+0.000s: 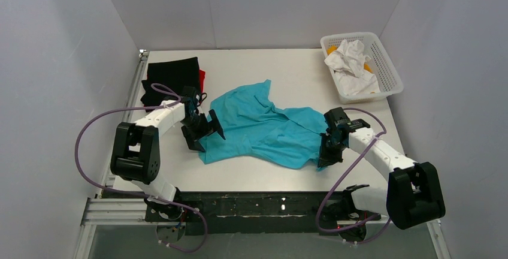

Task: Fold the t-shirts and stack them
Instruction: Flatten out the tshirt

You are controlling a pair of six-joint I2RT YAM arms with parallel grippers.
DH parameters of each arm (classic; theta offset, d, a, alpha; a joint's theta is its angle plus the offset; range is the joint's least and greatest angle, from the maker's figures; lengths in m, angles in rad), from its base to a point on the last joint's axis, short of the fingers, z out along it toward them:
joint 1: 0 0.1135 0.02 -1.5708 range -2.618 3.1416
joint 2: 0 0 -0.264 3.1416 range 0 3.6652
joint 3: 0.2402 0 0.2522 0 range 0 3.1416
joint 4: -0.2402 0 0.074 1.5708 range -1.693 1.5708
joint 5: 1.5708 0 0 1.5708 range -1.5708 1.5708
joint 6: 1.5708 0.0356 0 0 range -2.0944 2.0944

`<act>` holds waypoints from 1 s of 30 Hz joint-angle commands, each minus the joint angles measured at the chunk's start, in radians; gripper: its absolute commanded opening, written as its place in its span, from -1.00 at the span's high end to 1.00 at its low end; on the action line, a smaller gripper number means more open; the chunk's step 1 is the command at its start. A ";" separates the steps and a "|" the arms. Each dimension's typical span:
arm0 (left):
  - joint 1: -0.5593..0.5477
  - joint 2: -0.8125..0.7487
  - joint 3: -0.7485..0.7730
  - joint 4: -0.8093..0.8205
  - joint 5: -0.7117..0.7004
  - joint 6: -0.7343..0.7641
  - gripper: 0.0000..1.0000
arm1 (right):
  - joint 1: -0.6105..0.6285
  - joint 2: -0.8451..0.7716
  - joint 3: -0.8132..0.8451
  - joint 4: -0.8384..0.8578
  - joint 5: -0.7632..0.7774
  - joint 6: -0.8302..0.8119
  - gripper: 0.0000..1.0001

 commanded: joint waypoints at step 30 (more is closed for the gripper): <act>-0.140 -0.085 -0.163 0.090 0.220 0.121 -0.97 | -0.003 -0.017 -0.008 0.016 -0.019 -0.013 0.97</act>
